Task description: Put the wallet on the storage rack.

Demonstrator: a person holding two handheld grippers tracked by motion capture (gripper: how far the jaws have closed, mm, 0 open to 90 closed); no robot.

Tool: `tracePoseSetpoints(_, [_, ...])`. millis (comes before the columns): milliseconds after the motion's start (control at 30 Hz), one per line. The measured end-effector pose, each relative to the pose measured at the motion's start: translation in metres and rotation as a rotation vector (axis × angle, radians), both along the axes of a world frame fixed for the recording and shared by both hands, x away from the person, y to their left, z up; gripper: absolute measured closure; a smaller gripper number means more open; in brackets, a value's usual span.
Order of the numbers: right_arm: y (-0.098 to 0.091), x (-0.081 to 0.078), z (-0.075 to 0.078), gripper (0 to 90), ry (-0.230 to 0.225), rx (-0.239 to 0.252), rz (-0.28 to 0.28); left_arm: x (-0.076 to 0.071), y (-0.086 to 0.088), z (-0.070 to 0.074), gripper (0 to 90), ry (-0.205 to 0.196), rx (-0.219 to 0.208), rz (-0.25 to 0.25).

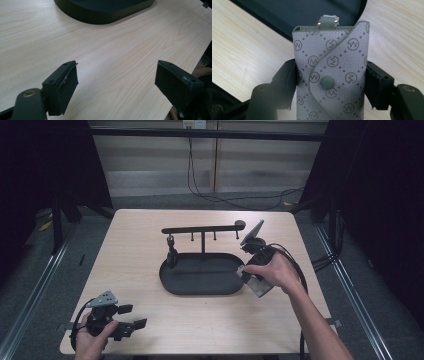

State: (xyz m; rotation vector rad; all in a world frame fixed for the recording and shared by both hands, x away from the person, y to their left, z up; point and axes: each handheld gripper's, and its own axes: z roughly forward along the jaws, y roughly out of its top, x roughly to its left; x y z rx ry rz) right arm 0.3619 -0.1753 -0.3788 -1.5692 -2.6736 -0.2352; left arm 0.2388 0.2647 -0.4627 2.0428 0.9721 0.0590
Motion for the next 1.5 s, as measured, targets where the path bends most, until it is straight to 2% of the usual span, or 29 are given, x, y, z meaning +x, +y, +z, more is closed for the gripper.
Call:
tracePoseSetpoints(67, [-0.001,0.002,-0.001,34.4,0.001,0.01,-0.007,0.0,0.0,0.0,18.3,0.0,-0.001,0.001])
tracePoseSetpoints(100, [-0.003,0.005,-0.001,34.4,0.002,0.039,-0.032,0.0,0.0,0.0,18.2,-0.002,-0.001,0.001])
tracePoseSetpoints(367, [-0.007,0.016,-0.001,34.4,-0.015,0.072,-0.104,0.0,0.0,0.0,18.3,0.0,0.0,0.001])
tracePoseSetpoints(467, [-0.008,0.021,-0.003,34.4,-0.019,0.119,-0.139,0.0,0.0,0.0,18.3,0.0,0.0,0.002])
tracePoseSetpoints(600, [-0.008,0.025,-0.004,34.4,-0.028,0.15,-0.166,0.0,0.0,0.0,18.2,0.0,-0.001,0.0])
tracePoseSetpoints(700, [-0.009,0.028,-0.01,34.4,-0.031,0.201,-0.21,0.0,0.001,0.0,17.1,-0.001,-0.002,0.001])
tracePoseSetpoints(867, [-0.011,0.028,-0.017,34.4,-0.047,0.245,-0.248,0.0,0.001,0.0,17.0,0.0,-0.005,0.001])
tracePoseSetpoints(933, [-0.015,0.03,-0.021,34.4,-0.055,0.285,-0.289,0.0,0.0,0.0,17.0,0.002,-0.003,0.003])
tracePoseSetpoints(1033, [-0.015,0.031,-0.025,34.5,-0.044,0.303,-0.296,0.0,0.0,0.0,17.1,0.001,-0.001,0.001])
tracePoseSetpoints(1300, [-0.012,0.036,-0.043,34.5,-0.061,0.358,-0.365,0.0,0.001,0.0,17.1,0.001,-0.005,0.004])
tracePoseSetpoints(1500, [-0.01,0.039,-0.051,34.5,-0.062,0.396,-0.379,0.0,0.0,0.0,17.1,0.001,0.003,-0.001])
